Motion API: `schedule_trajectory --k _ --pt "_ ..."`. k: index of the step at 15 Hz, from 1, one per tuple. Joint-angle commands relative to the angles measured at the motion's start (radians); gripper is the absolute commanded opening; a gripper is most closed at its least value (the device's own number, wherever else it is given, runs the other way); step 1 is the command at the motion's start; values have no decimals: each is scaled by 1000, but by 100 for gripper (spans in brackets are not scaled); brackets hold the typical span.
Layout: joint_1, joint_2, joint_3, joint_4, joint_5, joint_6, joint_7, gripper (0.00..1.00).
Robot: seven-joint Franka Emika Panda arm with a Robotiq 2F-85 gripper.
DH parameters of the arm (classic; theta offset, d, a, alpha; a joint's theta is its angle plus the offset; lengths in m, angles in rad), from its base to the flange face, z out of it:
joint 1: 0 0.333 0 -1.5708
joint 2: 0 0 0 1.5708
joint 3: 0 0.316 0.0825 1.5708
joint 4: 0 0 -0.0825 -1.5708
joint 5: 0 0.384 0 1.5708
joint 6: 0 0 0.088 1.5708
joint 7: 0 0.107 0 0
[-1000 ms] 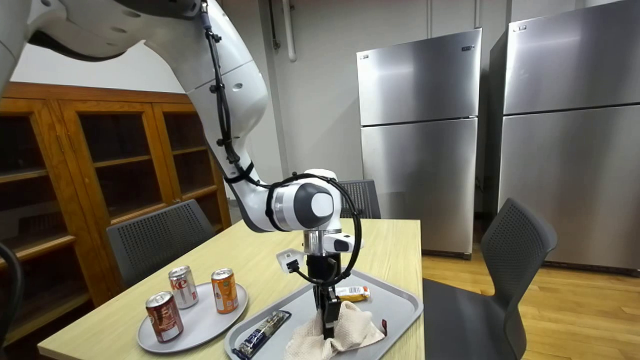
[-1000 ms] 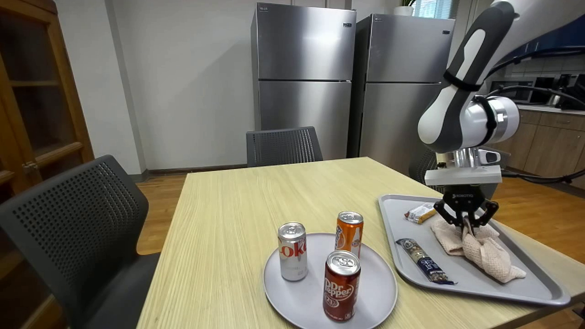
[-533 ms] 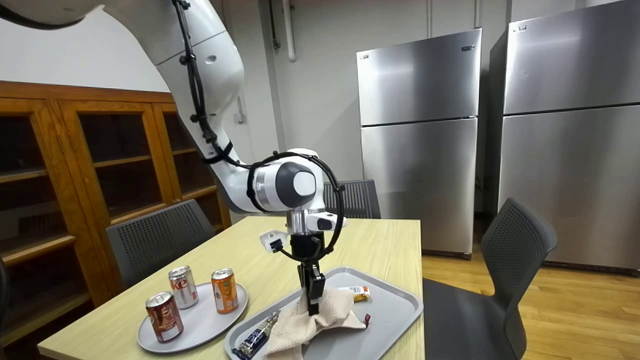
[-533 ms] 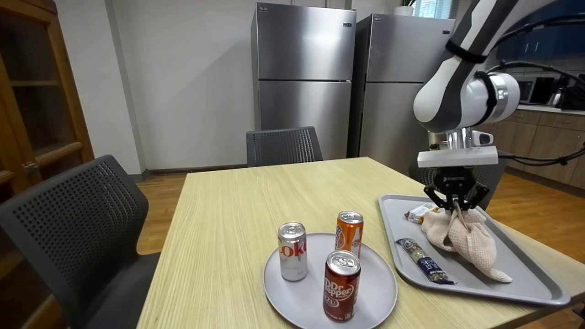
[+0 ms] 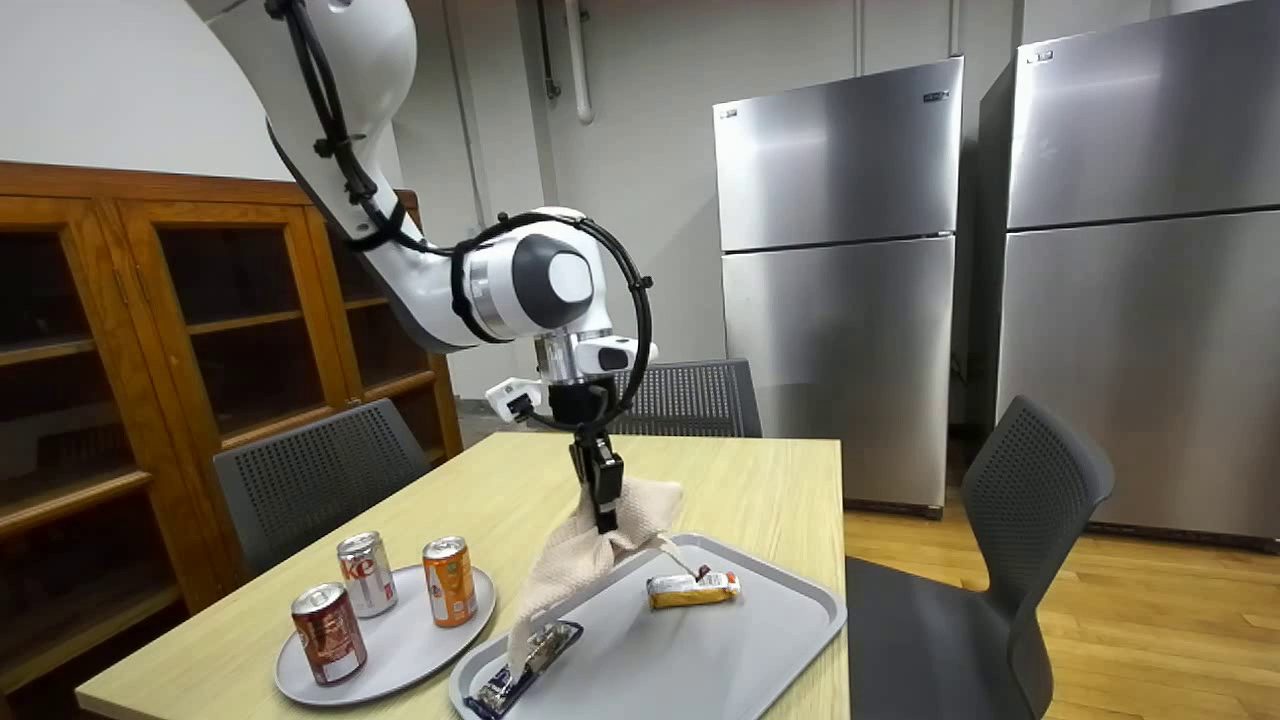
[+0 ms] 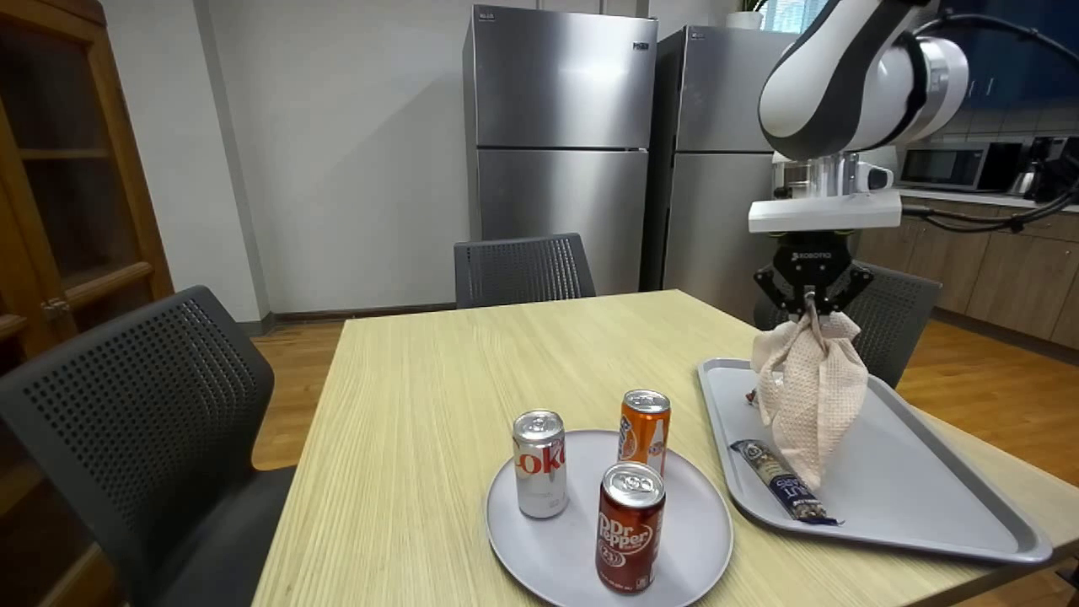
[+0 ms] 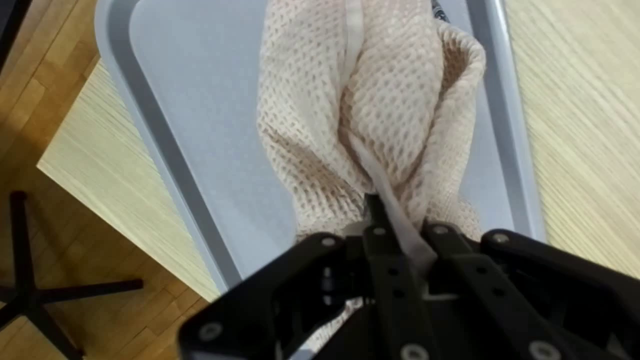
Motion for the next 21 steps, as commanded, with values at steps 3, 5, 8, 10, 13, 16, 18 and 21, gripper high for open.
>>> schedule_trajectory --k 3,5,8,10,13,16,18,21 --pt "-1 -54 83 35 -21 -26 64 2" --pt "1 -35 108 66 -17 -22 68 2" --pt "6 6 136 122 -17 -19 70 2" --pt "10 38 145 162 -19 -15 69 2" --pt "25 100 144 231 -36 -10 74 2" --pt "44 170 140 309 -49 -17 64 2" --pt "59 213 136 357 -57 -23 58 2" --pt "80 276 131 418 -61 -29 48 2"
